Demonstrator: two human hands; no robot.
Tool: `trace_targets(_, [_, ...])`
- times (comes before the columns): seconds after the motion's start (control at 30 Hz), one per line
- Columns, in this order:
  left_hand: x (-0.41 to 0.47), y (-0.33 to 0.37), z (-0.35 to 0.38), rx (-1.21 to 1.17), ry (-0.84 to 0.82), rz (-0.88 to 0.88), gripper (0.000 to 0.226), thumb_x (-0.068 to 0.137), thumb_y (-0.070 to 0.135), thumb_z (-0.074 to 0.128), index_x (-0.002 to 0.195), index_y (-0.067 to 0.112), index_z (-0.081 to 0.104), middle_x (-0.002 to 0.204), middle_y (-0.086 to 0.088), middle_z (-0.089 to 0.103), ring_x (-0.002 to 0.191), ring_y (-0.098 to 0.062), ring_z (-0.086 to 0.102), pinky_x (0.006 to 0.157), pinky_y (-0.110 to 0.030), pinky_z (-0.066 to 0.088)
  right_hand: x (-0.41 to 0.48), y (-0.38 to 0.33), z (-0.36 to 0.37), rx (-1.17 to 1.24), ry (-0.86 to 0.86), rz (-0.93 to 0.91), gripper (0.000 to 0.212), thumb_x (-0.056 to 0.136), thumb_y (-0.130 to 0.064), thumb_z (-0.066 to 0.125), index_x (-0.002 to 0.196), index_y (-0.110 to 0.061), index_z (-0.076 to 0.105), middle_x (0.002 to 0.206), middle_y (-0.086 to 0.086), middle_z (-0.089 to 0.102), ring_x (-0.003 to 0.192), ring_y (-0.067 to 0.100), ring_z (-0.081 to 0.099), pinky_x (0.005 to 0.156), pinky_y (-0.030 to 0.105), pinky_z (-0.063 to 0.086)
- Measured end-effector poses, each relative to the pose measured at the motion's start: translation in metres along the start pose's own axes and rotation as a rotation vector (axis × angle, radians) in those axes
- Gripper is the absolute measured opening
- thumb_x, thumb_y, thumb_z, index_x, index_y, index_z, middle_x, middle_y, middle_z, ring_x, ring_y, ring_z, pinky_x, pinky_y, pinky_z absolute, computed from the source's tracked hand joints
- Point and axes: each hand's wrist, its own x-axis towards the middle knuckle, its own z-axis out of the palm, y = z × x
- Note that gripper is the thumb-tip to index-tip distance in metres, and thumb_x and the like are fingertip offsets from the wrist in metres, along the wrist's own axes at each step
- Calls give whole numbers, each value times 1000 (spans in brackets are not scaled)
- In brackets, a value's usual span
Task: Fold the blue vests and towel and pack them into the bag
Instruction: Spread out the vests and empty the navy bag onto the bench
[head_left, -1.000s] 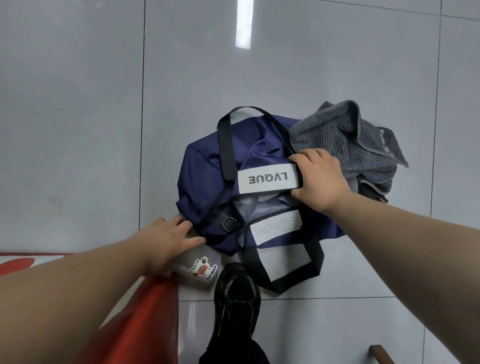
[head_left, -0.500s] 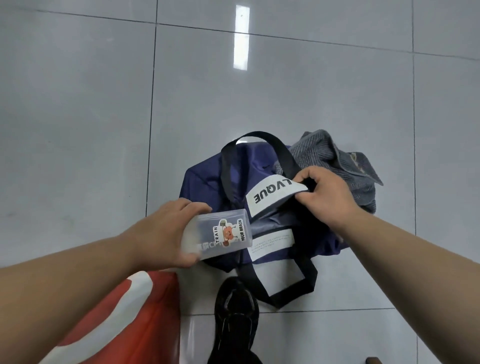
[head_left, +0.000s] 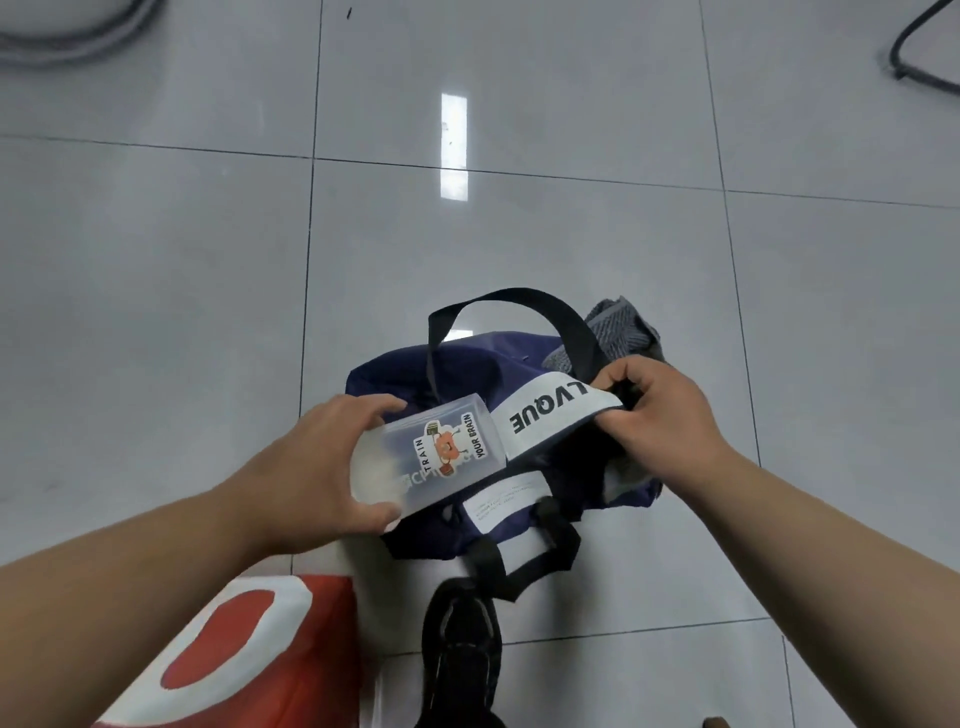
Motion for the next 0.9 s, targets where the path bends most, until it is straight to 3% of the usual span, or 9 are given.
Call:
trace_targets(0.1, [-14,14,-28,8,47,-30,100,61,53,86,141,47,27,123,25,36,115,0,39,93,-24,45,-11,-25,-15,22,38,-7,20,73,-12,72,76,-31,66,83,-28,65,75,-2,60,66,18,42])
trace_targets(0.3, [-51,53,-82,-27,133,-89,99,60,50,87,140,45,29,121,22,38,113,-5,44,89,-29,51,-38,-93,-55,52,105,-16,16,75,-11,73,78,-26,67,78,-20,67,75,-9,57,59,3,37])
trace_targets(0.5, [-113,103,-144,-54,256,-105,96,62,50,84,140,47,29,119,24,37,112,-4,45,85,-23,46,-73,-176,-106,92,100,-66,19,73,-12,73,76,-30,65,83,-23,67,75,1,61,66,19,45])
trace_targets(0.6, [-155,132,-184,-82,301,-110,84,61,51,81,127,59,29,118,28,35,114,-4,44,85,-25,47,-99,-229,-139,116,93,-77,17,73,-13,71,78,-29,66,81,-23,67,70,5,62,68,25,50])
trace_targets(0.9, [-304,222,-302,-168,529,-158,74,59,49,75,116,68,31,119,33,35,113,-3,48,86,-27,47,-199,-385,-223,80,29,-167,15,74,-16,68,77,-30,66,77,-24,67,66,2,60,61,23,44])
